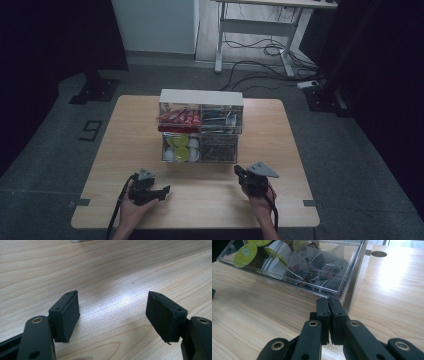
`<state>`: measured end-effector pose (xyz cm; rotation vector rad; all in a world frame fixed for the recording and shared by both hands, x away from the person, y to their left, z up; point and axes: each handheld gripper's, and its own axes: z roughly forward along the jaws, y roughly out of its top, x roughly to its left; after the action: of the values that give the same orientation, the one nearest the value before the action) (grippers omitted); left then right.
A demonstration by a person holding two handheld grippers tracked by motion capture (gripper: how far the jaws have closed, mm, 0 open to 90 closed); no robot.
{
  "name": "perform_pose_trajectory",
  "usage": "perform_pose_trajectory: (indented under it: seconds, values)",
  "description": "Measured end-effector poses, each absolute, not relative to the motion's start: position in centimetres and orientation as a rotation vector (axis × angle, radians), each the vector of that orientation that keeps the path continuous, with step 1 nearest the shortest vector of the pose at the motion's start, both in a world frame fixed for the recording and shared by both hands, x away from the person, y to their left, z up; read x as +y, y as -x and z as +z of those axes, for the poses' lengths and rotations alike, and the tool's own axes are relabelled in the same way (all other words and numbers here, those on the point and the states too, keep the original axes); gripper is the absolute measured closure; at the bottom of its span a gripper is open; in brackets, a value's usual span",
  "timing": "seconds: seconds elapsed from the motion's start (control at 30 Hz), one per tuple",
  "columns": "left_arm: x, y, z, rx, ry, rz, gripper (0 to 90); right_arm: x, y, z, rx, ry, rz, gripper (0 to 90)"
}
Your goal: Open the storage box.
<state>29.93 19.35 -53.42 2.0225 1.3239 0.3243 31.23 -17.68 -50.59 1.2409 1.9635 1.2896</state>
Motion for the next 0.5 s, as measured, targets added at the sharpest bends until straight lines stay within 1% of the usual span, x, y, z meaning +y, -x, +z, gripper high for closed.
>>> perform_pose_trajectory:
  seconds: [0.5]
  values:
    - [19.08, -29.97, -53.68, 1.305, -2.037, 0.318, 25.9, -17.57, -31.33, -50.78, 1.976, -1.250, 1.299, 84.7]
